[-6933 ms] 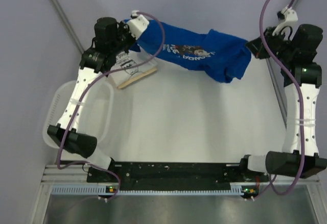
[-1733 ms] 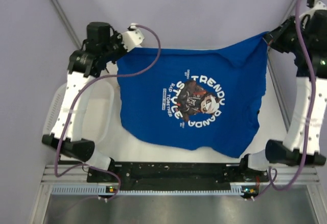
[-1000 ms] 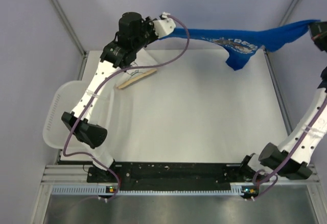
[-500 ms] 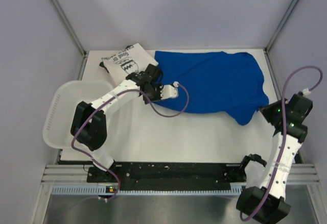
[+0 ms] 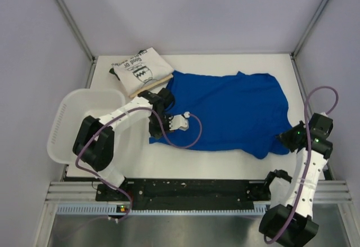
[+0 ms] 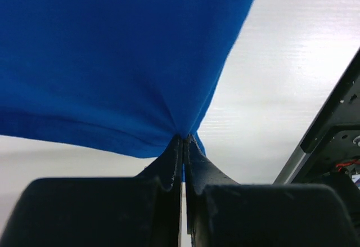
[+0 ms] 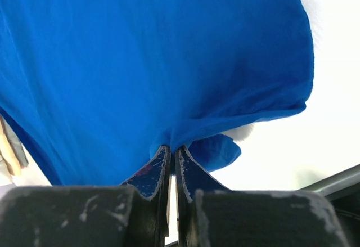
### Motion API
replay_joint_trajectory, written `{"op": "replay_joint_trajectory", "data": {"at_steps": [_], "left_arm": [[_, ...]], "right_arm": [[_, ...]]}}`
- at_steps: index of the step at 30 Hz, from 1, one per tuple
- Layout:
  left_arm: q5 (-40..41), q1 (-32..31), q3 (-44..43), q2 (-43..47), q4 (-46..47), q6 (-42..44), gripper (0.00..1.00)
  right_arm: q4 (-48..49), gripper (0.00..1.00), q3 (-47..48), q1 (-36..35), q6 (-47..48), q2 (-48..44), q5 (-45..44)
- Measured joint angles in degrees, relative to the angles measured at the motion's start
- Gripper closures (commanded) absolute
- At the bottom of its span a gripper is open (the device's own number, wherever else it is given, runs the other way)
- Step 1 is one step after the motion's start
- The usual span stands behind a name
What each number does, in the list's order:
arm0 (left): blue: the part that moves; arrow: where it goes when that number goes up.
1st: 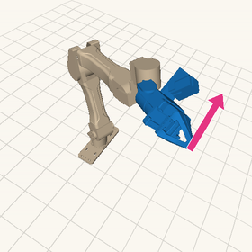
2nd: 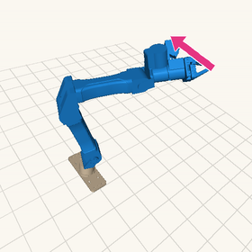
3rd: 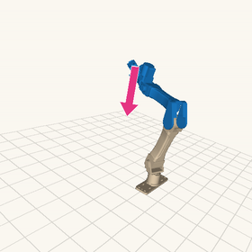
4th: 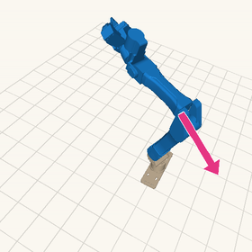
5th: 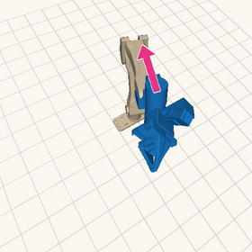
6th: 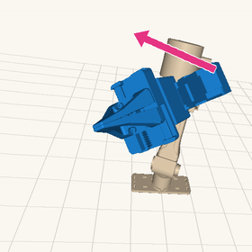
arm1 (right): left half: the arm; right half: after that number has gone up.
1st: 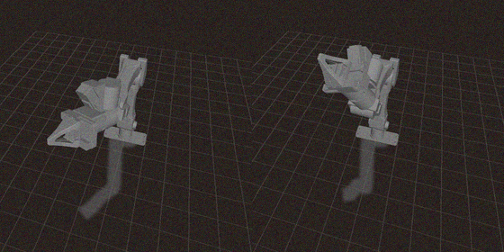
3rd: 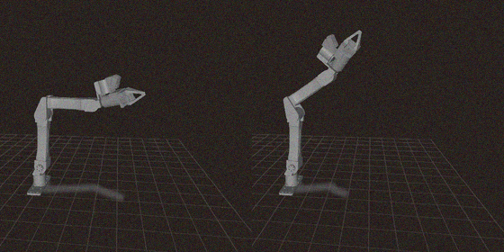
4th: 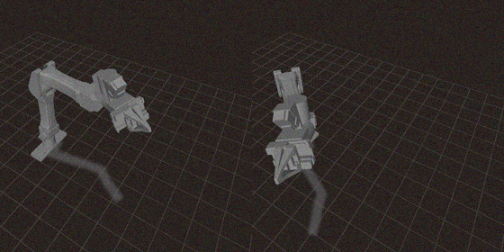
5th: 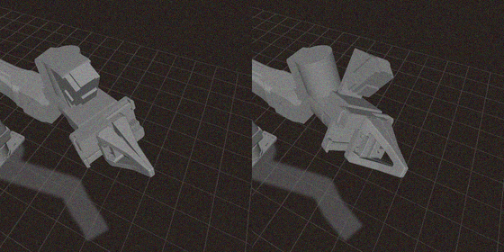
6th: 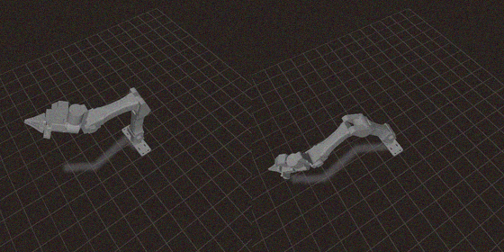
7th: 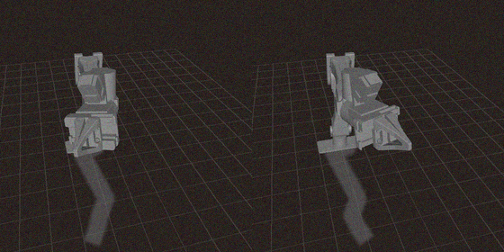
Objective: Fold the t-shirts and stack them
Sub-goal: Flatten out the tshirt, then fold the flattened tshirt in 1/3 of the way
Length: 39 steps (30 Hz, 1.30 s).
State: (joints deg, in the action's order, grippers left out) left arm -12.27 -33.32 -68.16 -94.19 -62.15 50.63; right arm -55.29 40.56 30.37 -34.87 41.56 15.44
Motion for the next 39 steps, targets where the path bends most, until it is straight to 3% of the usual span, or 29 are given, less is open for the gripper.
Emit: {"op": "replay_joint_trajectory", "data": {"at_steps": [16, 31, 36, 39], "left_arm": [[8.7, 4.1, -23.4, -16.5, 8.3, -9.7, 1.00], [12.0, 7.0, -27.4, -23.5, 10.1, -13.5, 1.00], [13.3, 6.8, -27.5, -24.8, 11.5, -13.6, 0.86], [14.8, 6.8, -28.5, -26.4, 12.2, -13.8, 0.69]], "right_arm": [[19.0, 1.00, 0.9, 0.0, -1.3, 20.8, 2.1], [25.4, 1.00, 13.2, -3.5, 3.8, 39.7, 1.4], [25.7, 0.93, 15.6, -4.4, 5.6, 44.9, 2.3], [25.4, 0.71, 17.5, -4.8, 6.2, 48.4, 2.4]]}}
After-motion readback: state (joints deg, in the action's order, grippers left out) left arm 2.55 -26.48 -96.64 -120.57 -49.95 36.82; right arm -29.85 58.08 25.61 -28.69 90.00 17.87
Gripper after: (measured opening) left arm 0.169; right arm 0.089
